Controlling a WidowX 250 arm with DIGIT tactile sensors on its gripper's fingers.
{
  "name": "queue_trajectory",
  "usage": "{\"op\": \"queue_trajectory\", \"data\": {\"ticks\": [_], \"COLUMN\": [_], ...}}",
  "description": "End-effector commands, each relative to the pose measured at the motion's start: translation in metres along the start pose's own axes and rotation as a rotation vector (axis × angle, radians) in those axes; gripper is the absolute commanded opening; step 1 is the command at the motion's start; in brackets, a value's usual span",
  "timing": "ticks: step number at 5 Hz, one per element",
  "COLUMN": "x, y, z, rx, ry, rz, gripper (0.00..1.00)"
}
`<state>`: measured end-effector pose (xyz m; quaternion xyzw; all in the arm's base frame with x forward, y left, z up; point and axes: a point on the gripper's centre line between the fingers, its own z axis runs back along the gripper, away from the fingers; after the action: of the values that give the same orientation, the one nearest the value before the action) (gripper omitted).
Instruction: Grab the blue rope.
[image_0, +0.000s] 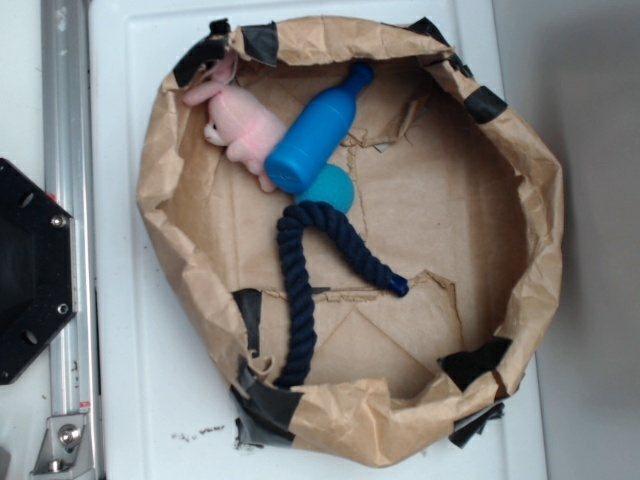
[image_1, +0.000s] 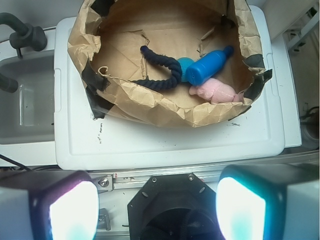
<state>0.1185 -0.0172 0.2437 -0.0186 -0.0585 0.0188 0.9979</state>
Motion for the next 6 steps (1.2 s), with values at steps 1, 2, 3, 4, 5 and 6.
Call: {"op": "queue_trajectory", "data": {"ticks": [1, 2, 3, 4, 5, 6], "x": [0.000, 0.047, 0.091, 0.109, 0.109, 0.109], "y": [0.000, 0.003, -0.003, 0.000, 0.000, 0.000], "z": [0.000, -0.032, -0.072, -0.097, -0.097, -0.097], "rx": [0.000, 0.012, 0.043, 0.076, 0.076, 0.076], "ry": [0.000, -0.028, -0.053, -0.026, -0.026, -0.026], "rz": [0.000, 0.222, 0.374, 0.468, 0.468, 0.468], "gripper": [1.00, 1.00, 1.00, 1.00, 1.00, 1.00]}}
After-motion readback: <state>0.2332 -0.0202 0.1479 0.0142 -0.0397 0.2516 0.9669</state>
